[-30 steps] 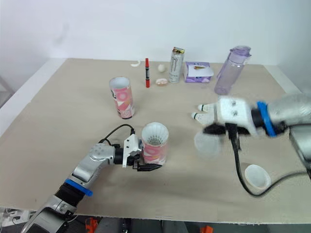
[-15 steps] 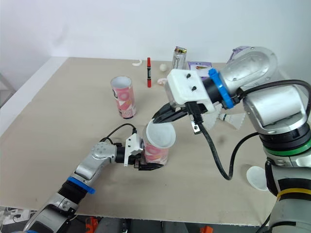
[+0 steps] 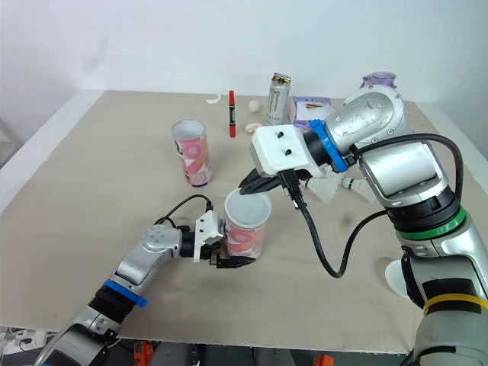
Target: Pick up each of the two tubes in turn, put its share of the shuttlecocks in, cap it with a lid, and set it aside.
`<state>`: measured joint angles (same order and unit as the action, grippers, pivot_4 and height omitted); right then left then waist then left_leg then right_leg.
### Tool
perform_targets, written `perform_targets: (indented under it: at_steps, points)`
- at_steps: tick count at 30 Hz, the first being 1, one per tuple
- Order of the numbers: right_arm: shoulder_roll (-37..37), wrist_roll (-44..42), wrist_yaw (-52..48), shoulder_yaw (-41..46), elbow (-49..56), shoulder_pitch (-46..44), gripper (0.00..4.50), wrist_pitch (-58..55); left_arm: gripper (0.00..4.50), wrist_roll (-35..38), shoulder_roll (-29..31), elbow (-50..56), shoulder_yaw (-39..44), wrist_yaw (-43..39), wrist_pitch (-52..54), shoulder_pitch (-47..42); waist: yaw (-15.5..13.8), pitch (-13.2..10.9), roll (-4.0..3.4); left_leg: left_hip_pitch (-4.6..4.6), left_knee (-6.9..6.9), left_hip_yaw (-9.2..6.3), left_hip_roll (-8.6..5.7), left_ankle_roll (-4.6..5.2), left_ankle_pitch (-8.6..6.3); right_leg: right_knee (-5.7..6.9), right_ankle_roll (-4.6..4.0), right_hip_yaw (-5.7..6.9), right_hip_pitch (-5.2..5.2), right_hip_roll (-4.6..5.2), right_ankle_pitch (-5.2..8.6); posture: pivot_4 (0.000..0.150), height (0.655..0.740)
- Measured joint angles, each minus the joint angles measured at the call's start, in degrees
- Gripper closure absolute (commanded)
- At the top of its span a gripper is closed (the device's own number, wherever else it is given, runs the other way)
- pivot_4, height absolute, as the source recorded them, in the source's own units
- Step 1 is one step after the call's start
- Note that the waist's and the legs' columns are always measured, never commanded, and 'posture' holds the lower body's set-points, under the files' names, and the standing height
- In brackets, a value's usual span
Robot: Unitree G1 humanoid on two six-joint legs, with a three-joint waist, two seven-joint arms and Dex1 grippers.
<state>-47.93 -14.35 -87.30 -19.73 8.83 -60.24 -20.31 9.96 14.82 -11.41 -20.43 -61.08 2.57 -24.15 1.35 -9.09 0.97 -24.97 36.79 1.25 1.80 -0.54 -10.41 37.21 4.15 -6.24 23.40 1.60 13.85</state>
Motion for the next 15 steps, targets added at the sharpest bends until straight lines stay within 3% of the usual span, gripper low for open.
perform_targets:
  at_steps: [15]
  points:
    - [2.72,1.97,-0.02,-0.36,-1.29,1.25,4.44,3.56,1.05,-0.03,0.21,0.85,0.02,0.74,0.40,0.52,0.01,0.00,0.00,0.01,-0.01,0.00,0.01,0.00,0.00,0.00,0.00,0.00,0.00,-0.02,0.01,0.150,0.7400]
